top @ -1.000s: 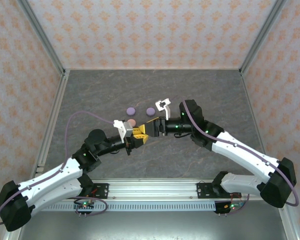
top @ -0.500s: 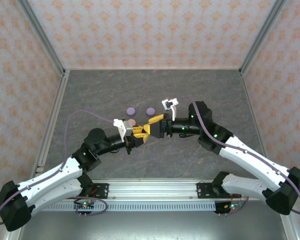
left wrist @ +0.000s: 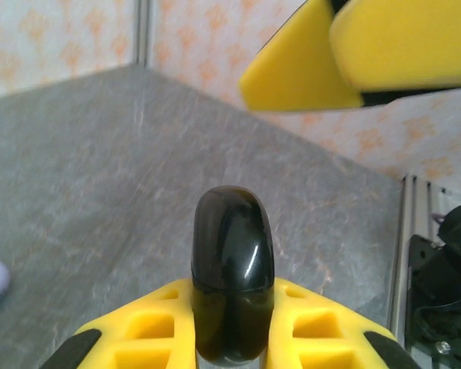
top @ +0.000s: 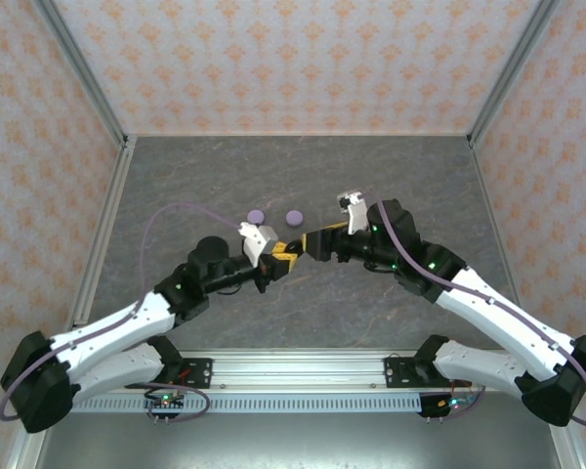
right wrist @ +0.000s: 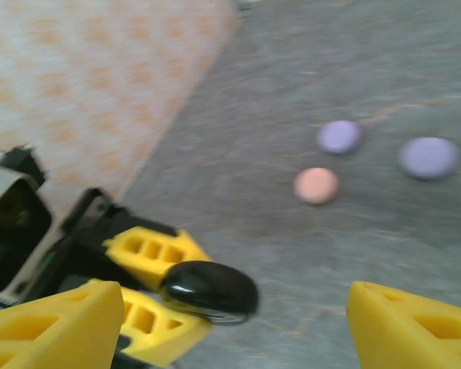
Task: Insert the wireless bluetooth earbuds into the charging case
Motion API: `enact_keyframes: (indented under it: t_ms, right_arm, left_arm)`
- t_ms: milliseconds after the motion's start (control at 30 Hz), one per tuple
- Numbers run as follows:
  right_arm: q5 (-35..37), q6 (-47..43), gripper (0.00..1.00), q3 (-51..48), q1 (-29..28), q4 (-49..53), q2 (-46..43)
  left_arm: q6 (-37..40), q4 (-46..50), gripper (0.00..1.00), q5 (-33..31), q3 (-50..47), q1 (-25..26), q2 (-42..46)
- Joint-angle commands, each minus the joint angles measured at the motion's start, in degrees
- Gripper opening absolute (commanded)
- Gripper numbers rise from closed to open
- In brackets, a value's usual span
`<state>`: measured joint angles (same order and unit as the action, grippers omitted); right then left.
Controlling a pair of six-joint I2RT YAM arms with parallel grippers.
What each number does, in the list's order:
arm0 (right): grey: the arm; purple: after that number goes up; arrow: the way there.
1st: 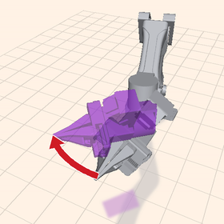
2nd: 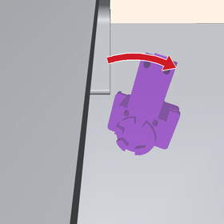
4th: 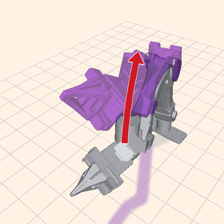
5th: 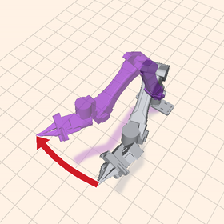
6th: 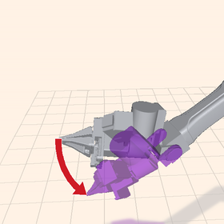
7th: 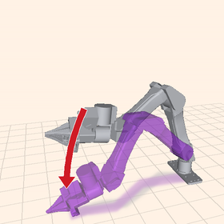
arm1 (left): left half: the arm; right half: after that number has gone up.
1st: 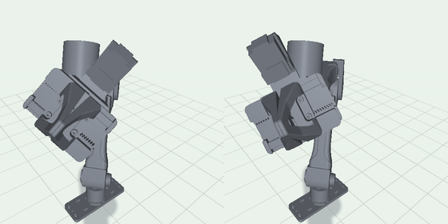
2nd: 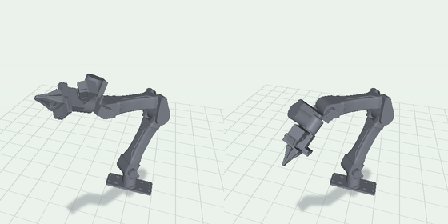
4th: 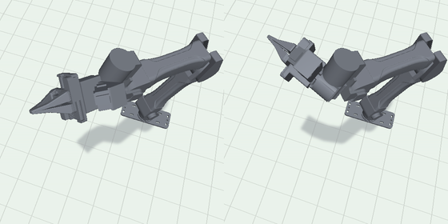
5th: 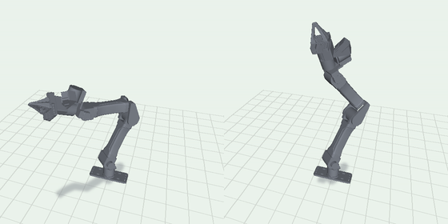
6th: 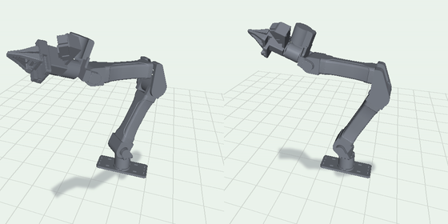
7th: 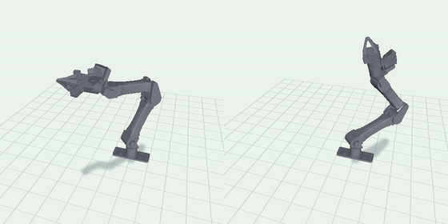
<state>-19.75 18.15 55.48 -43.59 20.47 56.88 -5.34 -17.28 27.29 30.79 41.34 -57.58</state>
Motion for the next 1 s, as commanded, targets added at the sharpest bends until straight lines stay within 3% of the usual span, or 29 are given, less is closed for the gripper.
enact_keyframes:
  t_ms: [0, 133, 367, 500, 800, 967]
  right_arm:
    - [12.7, 3.0, 0.81, -2.0, 2.3, 5.1, -2.8]
    - [14.8, 7.8, 0.87, -9.0, 4.2, 1.7, -6.7]
    - [18.5, 10.5, 0.89, -14.3, 4.9, 4.5, -9.4]
    - [18.6, 11.2, 0.89, -15.3, 4.9, 5.6, -10.4]
    - [19.7, 12.4, 0.89, -17.8, 4.9, 9.5, -16.3]
    - [20.9, 13.6, 0.89, -19.3, 4.9, 12.2, -20.7]
  left_arm:
    - [-4.8, 0.7, 0.00, -0.1, 1.6, -2.5, -6.3]
    - [-9.1, 2.6, 0.00, -0.4, 5.2, -5.0, -15.3]
    - [-14.8, 9.4, 0.00, -0.4, 15.5, -7.5, -30.5]
    - [-17.0, 15.2, 0.00, -4.9, 22.1, -8.1, -37.4]
    - [-21.6, 17.3, 0.01, -7.7, 28.6, -8.8, -45.9]
    - [-22.3, 18.3, 0.18, -8.3, 29.9, -8.9, -48.2]
